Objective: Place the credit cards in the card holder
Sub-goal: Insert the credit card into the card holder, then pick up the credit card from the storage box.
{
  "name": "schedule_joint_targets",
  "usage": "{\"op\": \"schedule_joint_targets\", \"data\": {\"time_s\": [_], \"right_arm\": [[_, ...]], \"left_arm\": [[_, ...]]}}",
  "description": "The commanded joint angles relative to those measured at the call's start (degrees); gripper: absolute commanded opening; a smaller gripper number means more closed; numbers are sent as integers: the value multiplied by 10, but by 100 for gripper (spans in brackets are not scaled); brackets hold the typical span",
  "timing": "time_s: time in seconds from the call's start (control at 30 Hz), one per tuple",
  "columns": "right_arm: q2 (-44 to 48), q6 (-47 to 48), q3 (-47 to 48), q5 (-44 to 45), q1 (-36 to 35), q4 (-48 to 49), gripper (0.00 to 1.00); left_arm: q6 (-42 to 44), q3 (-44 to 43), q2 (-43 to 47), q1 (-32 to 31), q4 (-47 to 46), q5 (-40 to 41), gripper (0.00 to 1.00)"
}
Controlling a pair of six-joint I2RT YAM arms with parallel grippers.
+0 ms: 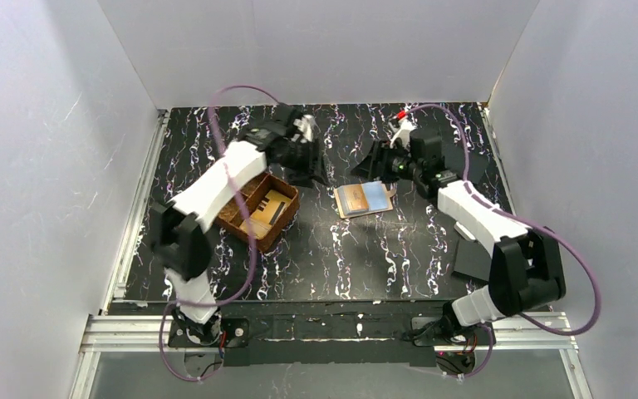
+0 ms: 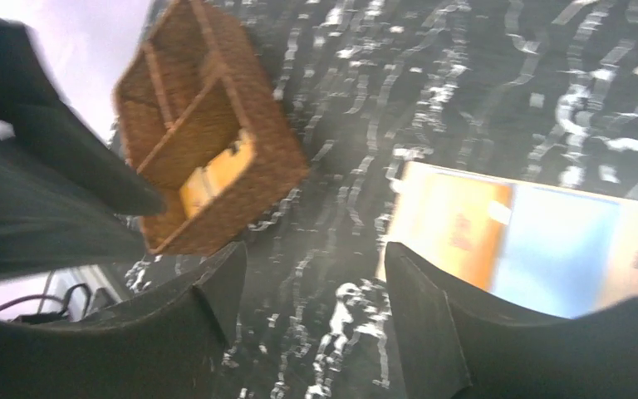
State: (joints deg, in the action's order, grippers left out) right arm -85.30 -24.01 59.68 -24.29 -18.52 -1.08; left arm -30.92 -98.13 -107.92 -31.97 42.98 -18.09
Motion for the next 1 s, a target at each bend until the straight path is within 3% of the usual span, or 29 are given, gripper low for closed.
{"op": "schedule_joint_targets", "data": {"time_s": [0.0, 0.1, 0.2, 0.37, 0.53, 0.6, 0.67, 0.83, 0.97], "right_arm": [[18, -108, -40, 53, -63, 130, 72], [-18, -61, 15, 84, -141, 107, 75], [-69, -20, 93, 106, -203, 43, 81], [-156, 27, 272, 147, -275, -107, 87], [-266, 97, 397, 157, -323, -227, 88], [-305, 58, 443, 160, -324, -251, 88], [-335, 5, 488, 161, -326, -268, 98], [-432, -115, 638, 181, -334, -400, 98], [-447, -158, 655, 231, -340, -436, 98]], "left_arm": [[-12, 96, 175, 65, 44, 27, 51], [-55, 179, 265, 98, 33, 75, 61], [-89, 222, 315, 127, 65, 111, 62], [-107, 232, 324, 187, 212, 135, 62], [-141, 295, 350, 209, 235, 105, 66], [-146, 307, 345, 209, 239, 100, 66], [-146, 299, 339, 209, 245, 113, 65], [-118, 271, 317, 208, 252, 171, 64], [-91, 239, 343, 208, 272, 261, 66]]}}
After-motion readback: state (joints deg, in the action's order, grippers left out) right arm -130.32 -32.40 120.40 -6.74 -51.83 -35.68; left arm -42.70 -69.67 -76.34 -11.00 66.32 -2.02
